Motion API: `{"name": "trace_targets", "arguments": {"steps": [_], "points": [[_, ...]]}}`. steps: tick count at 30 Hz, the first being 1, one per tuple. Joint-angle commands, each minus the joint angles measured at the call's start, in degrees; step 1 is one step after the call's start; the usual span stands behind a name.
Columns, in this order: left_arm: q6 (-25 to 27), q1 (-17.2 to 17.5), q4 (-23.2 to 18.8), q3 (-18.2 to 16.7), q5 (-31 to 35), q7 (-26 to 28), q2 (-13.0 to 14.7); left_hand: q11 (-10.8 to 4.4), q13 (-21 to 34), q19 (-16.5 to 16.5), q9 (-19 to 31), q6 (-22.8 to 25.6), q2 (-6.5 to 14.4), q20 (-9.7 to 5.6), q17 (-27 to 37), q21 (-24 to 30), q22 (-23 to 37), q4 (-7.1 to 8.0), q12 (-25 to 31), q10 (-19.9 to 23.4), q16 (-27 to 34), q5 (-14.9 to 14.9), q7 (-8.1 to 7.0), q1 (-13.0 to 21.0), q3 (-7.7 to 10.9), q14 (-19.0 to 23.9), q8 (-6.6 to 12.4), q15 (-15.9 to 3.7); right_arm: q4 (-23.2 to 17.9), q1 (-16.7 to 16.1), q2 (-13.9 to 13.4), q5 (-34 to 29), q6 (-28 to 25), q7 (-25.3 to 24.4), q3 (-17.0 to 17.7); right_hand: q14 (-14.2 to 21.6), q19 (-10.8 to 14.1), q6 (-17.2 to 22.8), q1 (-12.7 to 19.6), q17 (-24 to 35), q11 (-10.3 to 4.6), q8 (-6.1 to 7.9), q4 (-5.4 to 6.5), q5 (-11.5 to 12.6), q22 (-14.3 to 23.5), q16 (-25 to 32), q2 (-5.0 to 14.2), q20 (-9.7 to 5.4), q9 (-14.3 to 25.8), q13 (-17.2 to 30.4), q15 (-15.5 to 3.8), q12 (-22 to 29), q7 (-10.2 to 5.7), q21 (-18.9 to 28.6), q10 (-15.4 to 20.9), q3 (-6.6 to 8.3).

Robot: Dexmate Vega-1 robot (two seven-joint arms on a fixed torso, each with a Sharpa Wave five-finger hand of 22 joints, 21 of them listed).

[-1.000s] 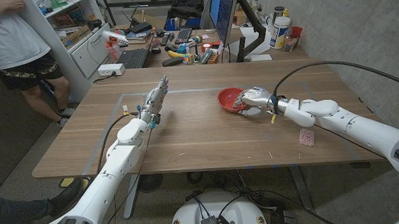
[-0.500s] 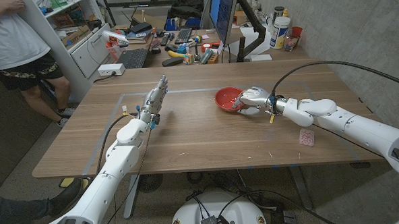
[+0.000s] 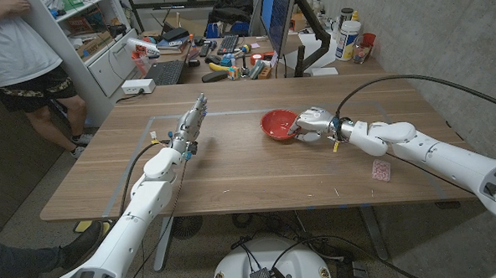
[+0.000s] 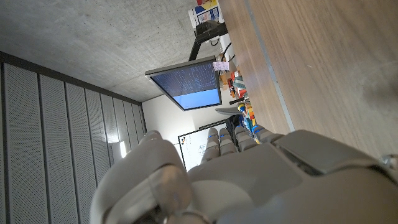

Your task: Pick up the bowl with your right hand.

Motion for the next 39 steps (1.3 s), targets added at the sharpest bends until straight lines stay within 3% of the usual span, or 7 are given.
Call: {"name": "trace_targets", "arguments": {"steps": [1, 14, 39], "points": [[-0.36, -0.09, 0.51, -0.32, -0.31, -0.47, 0.01, -0.01, 0.34, -0.46, 0.21, 0.27, 0.27, -0.90, 0.23, 0.12, 0.16, 0.01, 0.16, -0.33, 0.33, 0.29, 0.04, 0.24, -0.43, -0.39, 0.23, -0.23, -0.21, 0.00, 0.66, 0.71, -0.80, 0.83, 0.00, 1.78, 0.86, 1.50, 2.38, 0.54, 0.13, 0.45, 0.24, -0.42, 0.25, 0.66, 0.78, -5.02, 0.46, 0.10, -6.11, 0.28, -0.03, 0.08, 1.81, -0.99], [-0.56, -0.40, 1.10, -0.37, -0.34, -0.89, -0.07, -0.13, 0.34, -0.48, 0.22, 0.32, 0.30, -0.94, 0.23, 0.15, 0.16, 0.02, 0.19, -0.30, 0.34, 0.29, -0.08, 0.26, -0.53, -0.39, 0.23, -0.19, -2.15, -0.99, 0.05, 1.34, -1.73, 0.87, 0.96, 3.40, 0.85, 3.54, 3.88, 0.96, 0.18, 0.77, 0.67, -0.63, 0.29, 0.90, 1.12, -4.91, 0.54, 0.13, -6.12, 0.14, 0.10, -0.34, 3.97, -2.53], [-0.47, -0.71, 1.13, -0.14, -0.10, -1.09, -0.23, -0.14, 0.34, -0.57, 0.22, 0.19, 0.36, -0.94, 0.23, 0.17, 0.16, 0.03, 0.21, -0.29, 0.34, 0.29, -0.01, 0.33, -0.68, -0.43, 0.16, -0.30, -5.75, -2.35, -1.15, 1.48, -1.28, 1.19, 3.42, 4.50, 0.20, 4.87, 4.52, 1.24, 0.02, 0.67, 1.23, -0.62, 0.31, 0.41, 2.04, -4.48, 0.51, 0.37, -6.04, -0.28, -0.12, -1.02, 5.45, -3.75]]}}
